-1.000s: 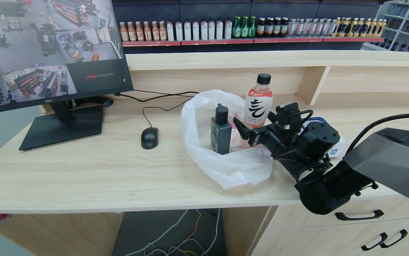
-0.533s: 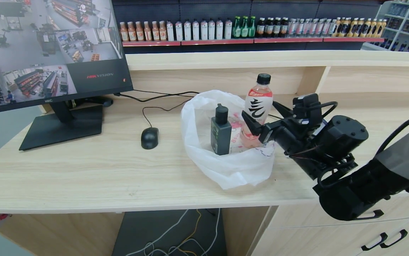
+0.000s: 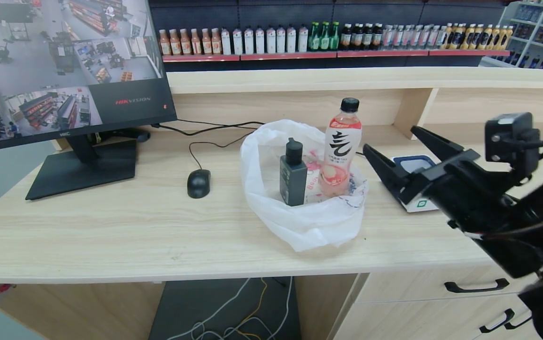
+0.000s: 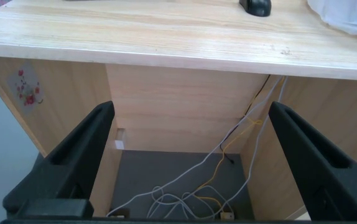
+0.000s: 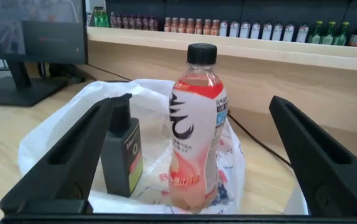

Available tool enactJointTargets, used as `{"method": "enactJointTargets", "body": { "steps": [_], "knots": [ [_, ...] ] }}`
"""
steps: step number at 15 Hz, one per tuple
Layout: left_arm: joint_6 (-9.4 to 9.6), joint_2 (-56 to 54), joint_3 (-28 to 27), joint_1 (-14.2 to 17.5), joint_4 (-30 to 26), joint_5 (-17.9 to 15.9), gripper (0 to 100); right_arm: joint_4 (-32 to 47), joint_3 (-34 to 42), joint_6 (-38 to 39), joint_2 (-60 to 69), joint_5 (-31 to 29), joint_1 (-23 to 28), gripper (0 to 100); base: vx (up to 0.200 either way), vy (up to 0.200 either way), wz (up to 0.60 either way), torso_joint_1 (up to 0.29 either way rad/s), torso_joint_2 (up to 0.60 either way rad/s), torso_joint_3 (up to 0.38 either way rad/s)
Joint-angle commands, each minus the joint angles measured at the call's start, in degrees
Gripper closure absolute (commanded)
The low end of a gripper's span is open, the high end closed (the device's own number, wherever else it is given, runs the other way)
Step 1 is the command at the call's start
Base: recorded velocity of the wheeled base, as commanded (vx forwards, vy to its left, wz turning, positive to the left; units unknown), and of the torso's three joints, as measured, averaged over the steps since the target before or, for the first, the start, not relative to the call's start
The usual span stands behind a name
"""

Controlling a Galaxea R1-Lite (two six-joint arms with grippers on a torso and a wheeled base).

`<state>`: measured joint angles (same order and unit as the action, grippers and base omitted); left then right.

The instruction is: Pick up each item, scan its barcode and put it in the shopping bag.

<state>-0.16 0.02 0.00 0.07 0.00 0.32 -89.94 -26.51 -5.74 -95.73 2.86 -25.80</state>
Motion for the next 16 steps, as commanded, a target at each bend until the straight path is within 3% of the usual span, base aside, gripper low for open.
{"method": "enactJointTargets", "body": {
  "steps": [1,6,8,10,13,16],
  "knots": [
    [-0.02,-0.02,0.0,0.01,0.0,0.03,0,-0.06,11.84,-0.59,11.8,0.04,0.13,0,0.0,0.0,0.0,0.0,0.0,0.0],
    [0.07,-0.02,0.0,0.01,-0.09,0.03,0,0.29,26.51,-0.76,27.53,-0.23,1.63,0,0.0,0.0,0.0,0.0,0.0,0.0],
    [-0.02,-0.02,0.0,0.01,0.0,0.03,0,7.59,26.51,-0.67,32.1,-0.67,1.8,0,0.0,0.0,0.0,0.0,0.0,0.0],
    [-0.02,-0.02,0.0,0.01,-0.09,0.03,0,19.81,26.43,-1.47,38.08,-0.58,1.45,0,0.0,0.0,0.0,0.0,0.0,0.0],
    [-0.02,-0.02,0.0,0.01,-0.09,0.03,0,30.35,26.43,-5.24,40.71,-0.67,-3.82,0,0.0,0.0,0.0,0.0,0.0,0.0],
    [-0.02,-0.02,0.0,0.01,0.0,0.03,0,46.96,26.43,-6.12,50.03,-0.67,-4.79,0,0.0,0.0,0.0,0.0,0.0,0.0]
  ]
}}
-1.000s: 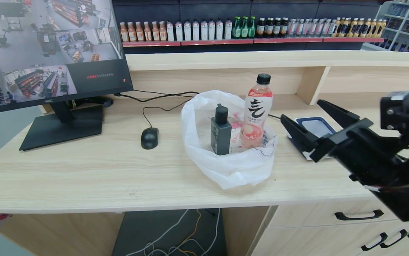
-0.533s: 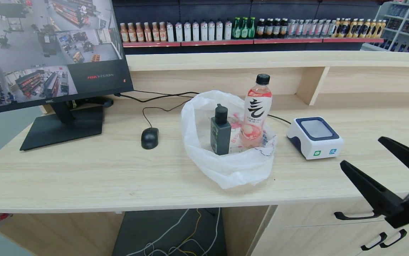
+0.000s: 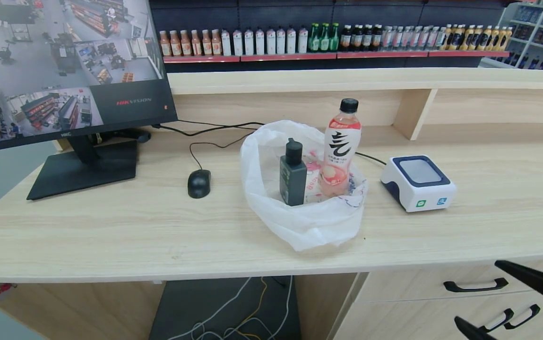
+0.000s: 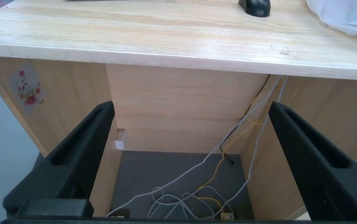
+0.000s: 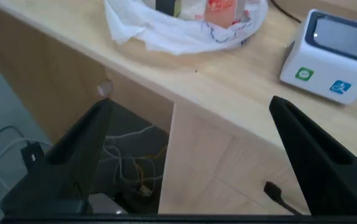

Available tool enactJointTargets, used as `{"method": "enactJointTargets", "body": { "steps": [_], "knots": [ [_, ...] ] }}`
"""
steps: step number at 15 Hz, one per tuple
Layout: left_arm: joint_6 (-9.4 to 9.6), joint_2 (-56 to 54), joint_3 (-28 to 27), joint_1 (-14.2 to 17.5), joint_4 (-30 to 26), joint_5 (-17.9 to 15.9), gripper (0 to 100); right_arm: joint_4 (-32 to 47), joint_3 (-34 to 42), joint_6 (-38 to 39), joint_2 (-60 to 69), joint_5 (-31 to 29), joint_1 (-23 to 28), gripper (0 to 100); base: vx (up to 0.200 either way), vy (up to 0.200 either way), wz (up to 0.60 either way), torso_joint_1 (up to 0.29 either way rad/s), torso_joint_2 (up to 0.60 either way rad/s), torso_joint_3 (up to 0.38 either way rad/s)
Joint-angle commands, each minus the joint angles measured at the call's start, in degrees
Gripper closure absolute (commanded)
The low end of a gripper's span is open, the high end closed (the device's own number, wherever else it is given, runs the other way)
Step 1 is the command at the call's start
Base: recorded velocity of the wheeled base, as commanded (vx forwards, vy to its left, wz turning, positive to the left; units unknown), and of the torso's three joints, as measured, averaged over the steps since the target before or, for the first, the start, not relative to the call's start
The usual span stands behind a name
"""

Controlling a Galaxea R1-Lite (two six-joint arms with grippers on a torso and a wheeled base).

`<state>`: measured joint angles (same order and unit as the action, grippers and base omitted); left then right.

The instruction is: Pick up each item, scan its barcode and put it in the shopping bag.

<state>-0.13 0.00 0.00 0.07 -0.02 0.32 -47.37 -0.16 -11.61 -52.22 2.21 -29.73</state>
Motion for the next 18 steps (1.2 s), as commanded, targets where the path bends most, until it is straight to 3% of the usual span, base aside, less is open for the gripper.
{"method": "enactJointTargets", "body": {
  "steps": [1,3,5,7,8,11,14,18],
  "knots": [
    [-0.04,0.0,0.0,0.01,0.02,0.03,0,20.21,-0.02,0.27,18.04,-0.01,-0.85,0,0.0,0.0,0.0,0.0,0.0,0.0],
    [-0.04,0.0,0.0,0.01,0.02,0.03,0,39.37,-0.37,0.36,36.84,0.08,-0.77,0,0.0,0.0,0.0,0.0,0.0,0.0],
    [0.05,0.0,0.0,0.01,0.02,0.03,0,49.57,-1.69,2.64,47.39,-0.01,-0.06,0,0.0,0.0,0.0,0.0,0.0,0.0],
    [0.05,0.0,0.0,0.01,-0.06,0.03,0,48.78,-1.6,3.61,46.51,-0.1,4.77,0,0.0,0.0,0.0,0.0,0.0,0.0],
    [0.13,0.0,0.0,0.01,-0.06,0.03,0,48.78,-1.6,3.61,43.79,-0.1,11.63,0,0.0,0.0,0.0,0.0,0.0,0.0],
    [0.13,0.0,0.0,0.01,-0.06,0.03,0,48.78,-1.6,3.61,40.89,-0.1,21.47,0,0.0,0.0,0.0,0.0,0.0,0.0],
    [-0.04,0.0,0.0,0.01,0.02,0.03,0,48.78,-1.6,3.7,45.54,-0.1,22.17,0,0.0,0.0,0.0,0.0,0.0,0.0],
    [0.05,0.0,0.0,0.01,0.02,0.03,0,45.7,-0.54,4.05,46.78,-5.28,22.61,0,0.0,0.0,0.0,0.0,0.0,0.0]
  ]
}}
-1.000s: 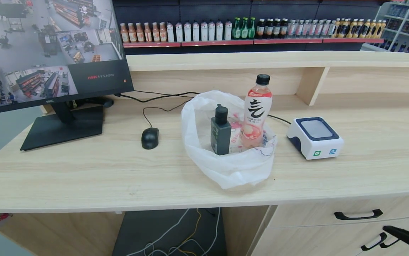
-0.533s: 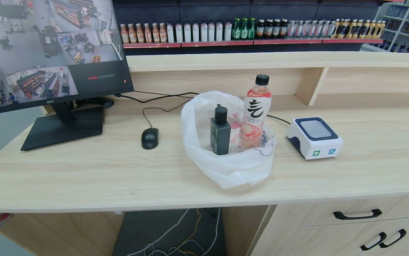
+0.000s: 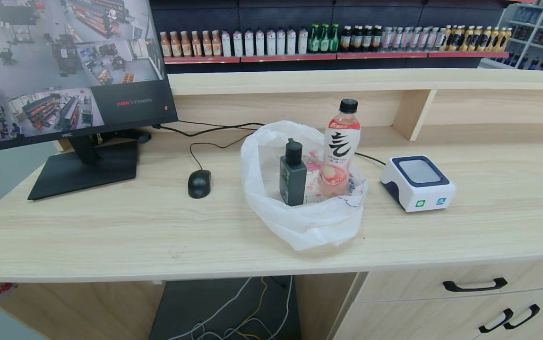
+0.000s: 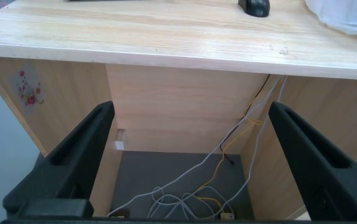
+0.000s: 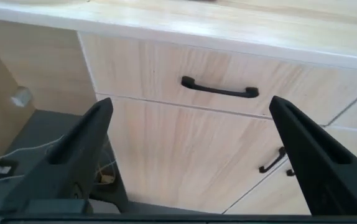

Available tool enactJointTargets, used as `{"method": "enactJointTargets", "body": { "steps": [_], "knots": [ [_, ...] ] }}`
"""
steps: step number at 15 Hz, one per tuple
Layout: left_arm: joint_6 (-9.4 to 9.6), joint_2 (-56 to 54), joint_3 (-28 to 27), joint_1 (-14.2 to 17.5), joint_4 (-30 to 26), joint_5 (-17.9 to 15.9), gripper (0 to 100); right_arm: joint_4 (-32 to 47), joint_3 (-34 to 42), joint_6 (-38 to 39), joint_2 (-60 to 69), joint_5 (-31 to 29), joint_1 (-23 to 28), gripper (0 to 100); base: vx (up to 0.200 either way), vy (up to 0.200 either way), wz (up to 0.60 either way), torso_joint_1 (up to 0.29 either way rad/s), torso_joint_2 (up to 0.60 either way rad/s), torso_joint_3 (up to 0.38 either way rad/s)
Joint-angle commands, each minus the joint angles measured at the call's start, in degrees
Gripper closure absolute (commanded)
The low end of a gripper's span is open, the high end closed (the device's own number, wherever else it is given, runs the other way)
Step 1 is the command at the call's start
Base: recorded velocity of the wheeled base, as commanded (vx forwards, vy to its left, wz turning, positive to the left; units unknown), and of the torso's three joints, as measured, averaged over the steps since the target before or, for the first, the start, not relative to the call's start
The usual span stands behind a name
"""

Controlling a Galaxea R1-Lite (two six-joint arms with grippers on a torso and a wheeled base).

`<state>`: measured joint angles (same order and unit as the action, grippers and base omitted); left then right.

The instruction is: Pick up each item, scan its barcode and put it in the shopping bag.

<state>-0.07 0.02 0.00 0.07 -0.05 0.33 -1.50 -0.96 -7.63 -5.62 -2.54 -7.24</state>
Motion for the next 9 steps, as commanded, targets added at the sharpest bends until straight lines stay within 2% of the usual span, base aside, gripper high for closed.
{"method": "enactJointTargets", "body": {
  "steps": [1,6,8,9],
  "knots": [
    [-0.01,-0.02,0.0,0.01,-0.04,0.02,0,-0.96,0.61,1.48,0.17,-1.77,0.12,0,0.0,0.0,0.0,0.0,0.0,0.0],
    [-0.01,-0.02,0.0,0.01,-0.04,0.02,0,-1.05,0.61,5.26,0.17,-3.09,0.3,0,0.0,0.0,0.0,0.0,0.0,0.0],
    [-0.01,-0.02,0.0,0.01,0.05,0.02,0,-2.28,0.88,5.61,0.17,-6.25,0.3,0,0.0,0.0,0.0,0.0,0.0,0.0],
    [-0.01,-0.02,0.0,0.01,-0.04,0.02,0,-1.58,0.88,5.96,0.17,-10.21,0.3,0,0.0,0.0,0.0,0.0,0.0,0.0]
  ]
}}
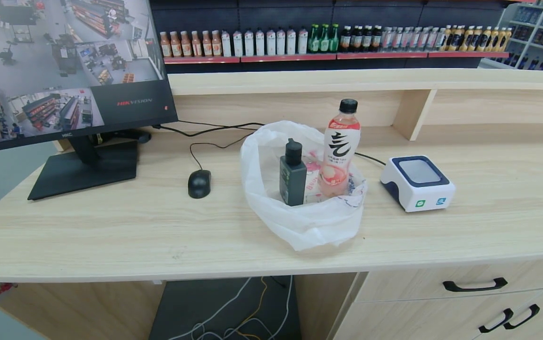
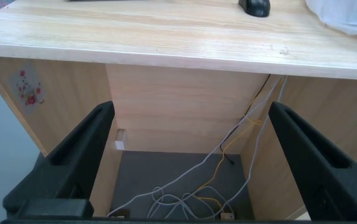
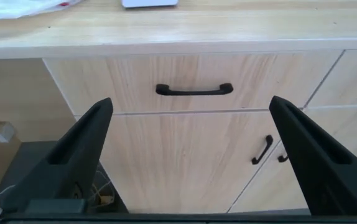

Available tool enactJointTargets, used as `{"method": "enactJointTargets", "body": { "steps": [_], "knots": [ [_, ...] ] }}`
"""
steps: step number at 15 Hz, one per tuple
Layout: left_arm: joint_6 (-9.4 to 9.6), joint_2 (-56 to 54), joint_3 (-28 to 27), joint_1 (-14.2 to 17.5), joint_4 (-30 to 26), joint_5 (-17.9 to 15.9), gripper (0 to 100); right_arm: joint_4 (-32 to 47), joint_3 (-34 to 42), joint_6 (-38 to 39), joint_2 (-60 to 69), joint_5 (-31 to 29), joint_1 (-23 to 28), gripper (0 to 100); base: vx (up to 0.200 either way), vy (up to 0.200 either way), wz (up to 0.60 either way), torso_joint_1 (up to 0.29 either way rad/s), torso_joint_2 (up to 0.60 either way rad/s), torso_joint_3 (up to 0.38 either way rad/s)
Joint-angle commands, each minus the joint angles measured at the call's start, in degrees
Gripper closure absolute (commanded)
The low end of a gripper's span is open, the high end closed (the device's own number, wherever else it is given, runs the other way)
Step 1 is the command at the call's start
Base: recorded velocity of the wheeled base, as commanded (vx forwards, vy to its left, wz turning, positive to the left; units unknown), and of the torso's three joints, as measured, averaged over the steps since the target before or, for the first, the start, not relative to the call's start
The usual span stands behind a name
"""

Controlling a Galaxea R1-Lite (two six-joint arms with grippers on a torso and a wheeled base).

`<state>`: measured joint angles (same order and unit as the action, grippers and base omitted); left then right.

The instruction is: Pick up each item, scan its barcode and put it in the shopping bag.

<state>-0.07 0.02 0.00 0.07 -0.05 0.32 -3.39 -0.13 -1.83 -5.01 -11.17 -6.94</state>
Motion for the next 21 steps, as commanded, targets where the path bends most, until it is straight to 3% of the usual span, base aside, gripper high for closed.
{"method": "enactJointTargets", "body": {
  "steps": [1,8,9,10,11,12,14,21],
  "knots": [
    [-0.01,-0.02,0.0,0.01,0.05,0.03,0,0.93,-0.22,0.16,-1.49,-1.84,-0.01,0,0.0,0.0,0.0,0.0,0.0,0.0],
    [-0.19,-0.02,0.0,0.01,0.05,0.03,0,1.02,-0.48,-1.69,-2.37,-1.49,0.17,0,0.0,0.0,0.0,0.0,0.0,0.0],
    [-0.1,-0.02,0.0,0.01,0.05,0.03,0,1.1,-0.48,-1.07,-2.72,-1.58,2.54,0,0.0,0.0,0.0,0.0,0.0,0.0],
    [-0.01,-0.02,0.0,0.01,-0.04,0.03,0,1.02,-0.48,-0.37,-5.18,-1.58,10.36,0,0.0,0.0,0.0,0.0,0.0,0.0],
    [-0.01,-0.02,0.0,0.01,-0.04,0.03,0,1.02,-0.48,-0.19,-5.89,-1.58,14.41,0,0.0,0.0,0.0,0.0,0.0,0.0],
    [-0.1,-0.02,0.0,0.01,0.05,0.03,0,1.19,-0.48,1.13,-4.66,0.0,15.73,0,0.0,0.0,0.0,0.0,0.0,0.0],
    [-0.19,-0.02,0.0,0.01,0.05,0.03,0,3.56,-0.04,1.21,2.37,9.15,8.17,0,0.0,0.0,0.0,0.0,0.0,0.0],
    [-0.1,-0.02,0.0,0.01,0.05,0.03,0,3.48,-0.04,1.04,5.01,9.23,6.94,0,0.0,0.0,0.0,0.0,0.0,0.0]
  ]
}}
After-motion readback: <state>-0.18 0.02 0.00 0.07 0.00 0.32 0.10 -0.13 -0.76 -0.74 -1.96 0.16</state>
